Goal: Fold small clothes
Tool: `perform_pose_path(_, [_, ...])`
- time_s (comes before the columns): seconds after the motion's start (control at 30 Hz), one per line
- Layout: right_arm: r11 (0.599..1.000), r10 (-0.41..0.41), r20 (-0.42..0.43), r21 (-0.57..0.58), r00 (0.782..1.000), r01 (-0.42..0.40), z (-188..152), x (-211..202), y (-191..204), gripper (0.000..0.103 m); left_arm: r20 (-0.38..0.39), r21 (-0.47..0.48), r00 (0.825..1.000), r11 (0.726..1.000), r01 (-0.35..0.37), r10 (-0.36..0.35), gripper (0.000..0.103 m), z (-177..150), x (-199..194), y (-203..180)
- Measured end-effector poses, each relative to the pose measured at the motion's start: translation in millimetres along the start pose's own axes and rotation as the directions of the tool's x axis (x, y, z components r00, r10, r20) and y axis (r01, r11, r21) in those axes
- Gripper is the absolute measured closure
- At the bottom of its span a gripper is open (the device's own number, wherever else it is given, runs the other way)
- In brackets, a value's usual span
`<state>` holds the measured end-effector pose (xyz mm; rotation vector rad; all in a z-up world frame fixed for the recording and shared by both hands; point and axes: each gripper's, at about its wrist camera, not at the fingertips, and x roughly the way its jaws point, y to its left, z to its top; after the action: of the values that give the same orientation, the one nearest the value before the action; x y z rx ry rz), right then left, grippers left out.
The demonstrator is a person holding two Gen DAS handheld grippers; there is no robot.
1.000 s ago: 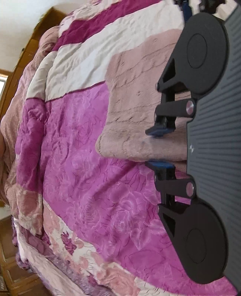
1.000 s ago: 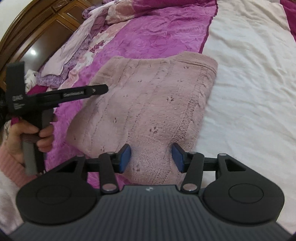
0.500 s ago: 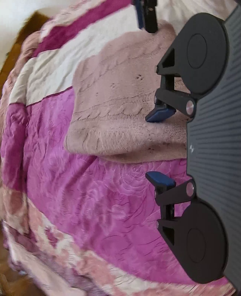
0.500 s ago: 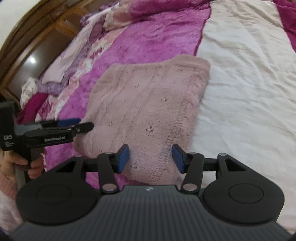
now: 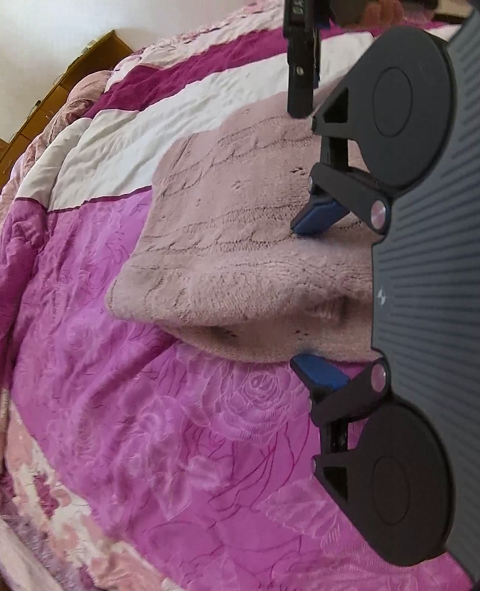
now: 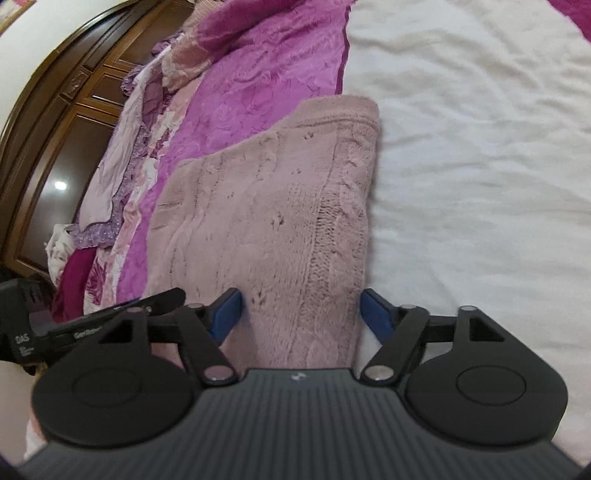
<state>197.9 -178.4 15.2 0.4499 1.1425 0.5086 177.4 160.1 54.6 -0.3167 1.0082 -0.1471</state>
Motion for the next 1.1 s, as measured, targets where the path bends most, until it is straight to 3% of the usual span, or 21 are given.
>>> perform_pose_path(0.17, [0.999,0.038,-0.011,0.000,0.999,-0.038,-3,18,-5,0.023,0.002,0.002,0.999,0.999,0.036,-0.036,0.017,0,10,3])
perform_pose_path(0.37, [0.998,0.066,-0.004,0.007,0.998,-0.066,1,24,-4,0.024,0.000,-0.067,0.993,0.991,0.116,-0.117,0.015,-1,22,9])
perform_pose_path(0.43, [0.998,0.064,0.004,-0.004,0.998,-0.064,1,22,0,0.038,-0.003,-0.059,0.990,0.988,0.142,-0.143,0.016,-1,24,5])
perform_pose_path(0.47, [0.998,0.065,0.013,-0.010,0.998,-0.065,1,20,2,0.042,-0.001,-0.055,0.987,0.985,0.163,-0.163,0.017,-1,24,3])
perform_pose_path(0.6, [0.995,0.063,0.055,-0.076,0.996,-0.059,-1,4,14,0.053,0.018,-0.019,0.979,0.979,0.205,-0.205,0.051,-4,19,-4])
perform_pose_path(0.63, [0.995,0.079,0.065,-0.073,0.995,-0.074,-1,-2,16,0.054,0.026,-0.023,0.976,0.976,0.217,-0.216,0.055,-3,15,-4])
perform_pose_path(0.77, [0.992,0.119,0.097,-0.054,0.988,-0.114,2,-27,23,0.055,0.041,-0.043,0.966,0.966,0.257,-0.255,0.059,-3,-2,-11])
perform_pose_path(0.87, [0.994,0.103,0.094,-0.055,0.990,-0.098,2,-48,27,0.055,0.027,-0.037,0.955,0.955,0.295,-0.294,0.060,-8,-12,-29])
perform_pose_path(1.0, [0.999,0.042,0.045,-0.033,0.998,-0.040,-6,-83,17,0.055,-0.026,-0.013,0.948,0.948,0.317,-0.317,0.060,-22,-20,-64])
perform_pose_path(1.1, [1.000,0.006,0.018,-0.026,1.000,-0.005,-20,-111,3,0.055,-0.101,0.017,0.931,0.935,0.353,-0.350,0.060,-38,-20,-94])
